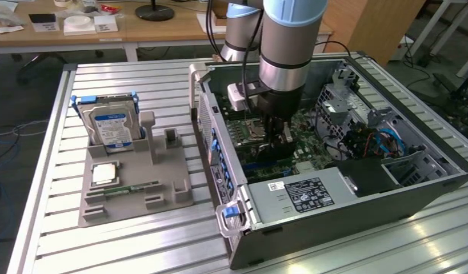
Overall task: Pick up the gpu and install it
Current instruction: 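Insert the gpu into the slot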
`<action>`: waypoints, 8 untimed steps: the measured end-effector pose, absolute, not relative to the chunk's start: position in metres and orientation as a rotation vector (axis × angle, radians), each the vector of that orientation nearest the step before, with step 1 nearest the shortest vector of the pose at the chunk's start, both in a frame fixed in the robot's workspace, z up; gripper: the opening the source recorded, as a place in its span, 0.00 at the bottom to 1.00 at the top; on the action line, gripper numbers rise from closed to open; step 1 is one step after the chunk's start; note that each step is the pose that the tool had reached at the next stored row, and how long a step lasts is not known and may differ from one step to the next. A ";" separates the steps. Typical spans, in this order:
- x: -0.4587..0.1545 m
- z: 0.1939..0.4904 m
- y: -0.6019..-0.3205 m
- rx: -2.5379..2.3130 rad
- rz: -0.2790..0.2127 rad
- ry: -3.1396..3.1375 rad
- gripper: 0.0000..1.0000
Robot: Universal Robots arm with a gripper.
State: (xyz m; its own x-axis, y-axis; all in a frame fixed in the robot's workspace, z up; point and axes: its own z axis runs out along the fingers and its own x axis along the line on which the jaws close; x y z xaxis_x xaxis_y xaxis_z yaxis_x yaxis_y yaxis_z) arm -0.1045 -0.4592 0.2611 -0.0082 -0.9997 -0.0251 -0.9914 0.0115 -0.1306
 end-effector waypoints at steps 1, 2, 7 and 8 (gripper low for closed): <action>-0.105 0.261 -0.459 -2.130 -0.117 2.151 0.26; -0.105 0.261 -0.459 -2.129 -0.119 2.150 0.26; -0.109 0.261 -0.460 -2.126 -0.125 2.147 0.26; -0.109 0.261 -0.460 -2.125 -0.127 2.146 0.26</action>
